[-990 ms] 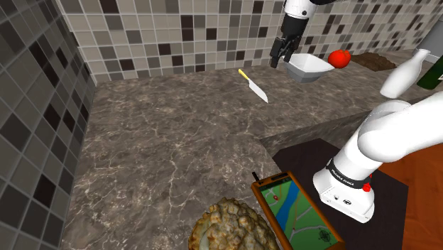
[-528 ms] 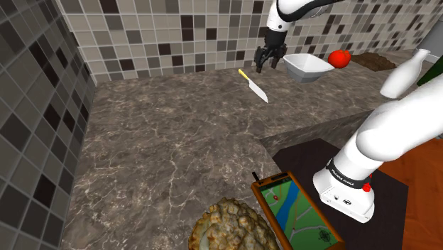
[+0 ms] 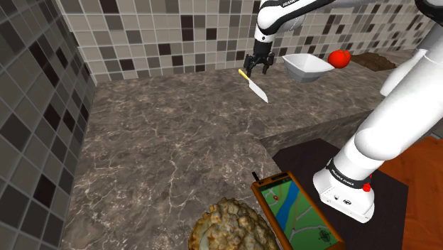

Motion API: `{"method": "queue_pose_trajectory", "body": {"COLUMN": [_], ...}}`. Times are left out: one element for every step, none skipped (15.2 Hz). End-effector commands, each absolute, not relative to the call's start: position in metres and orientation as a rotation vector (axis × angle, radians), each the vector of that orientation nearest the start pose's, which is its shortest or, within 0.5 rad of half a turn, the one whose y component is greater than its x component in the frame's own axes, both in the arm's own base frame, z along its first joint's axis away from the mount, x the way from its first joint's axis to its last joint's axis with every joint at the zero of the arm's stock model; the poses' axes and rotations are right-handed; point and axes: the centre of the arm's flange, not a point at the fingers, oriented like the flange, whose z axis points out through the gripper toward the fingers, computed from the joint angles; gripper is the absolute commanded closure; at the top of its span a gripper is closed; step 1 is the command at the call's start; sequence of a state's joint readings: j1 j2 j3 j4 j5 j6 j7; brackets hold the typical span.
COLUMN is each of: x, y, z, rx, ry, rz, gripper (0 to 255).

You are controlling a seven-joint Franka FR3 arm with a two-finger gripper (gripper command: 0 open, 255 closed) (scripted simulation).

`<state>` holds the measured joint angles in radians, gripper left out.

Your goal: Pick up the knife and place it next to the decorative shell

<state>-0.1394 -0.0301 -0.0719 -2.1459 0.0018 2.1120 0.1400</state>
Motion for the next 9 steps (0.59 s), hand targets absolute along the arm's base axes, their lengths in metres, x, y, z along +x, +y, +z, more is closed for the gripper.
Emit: {"method": "queue_pose_trajectory", "body": {"x": [0.537, 0.545, 0.553, 0.558, 0.558, 0.558, 0.557, 0.557, 0.557], "y": [-0.127, -0.134, -0.141, -0.146, -0.146, -0.146, -0.146, -0.146, -0.146], "z": [0.397, 0.389, 0.380, 0.374, 0.369, 0.364, 0.359, 0.353, 0.348], "rx": [-3.078, -3.071, -3.064, -3.059, -3.059, -3.059, -3.059, -3.059, -3.059], "ry": [0.613, 0.644, 0.675, 0.696, 0.696, 0.696, 0.696, 0.696, 0.696], "rz": [0.018, 0.024, 0.030, 0.034, 0.034, 0.034, 0.034, 0.034, 0.034], "gripper": [0, 0, 0, 0, 0, 0, 0, 0, 0]}}
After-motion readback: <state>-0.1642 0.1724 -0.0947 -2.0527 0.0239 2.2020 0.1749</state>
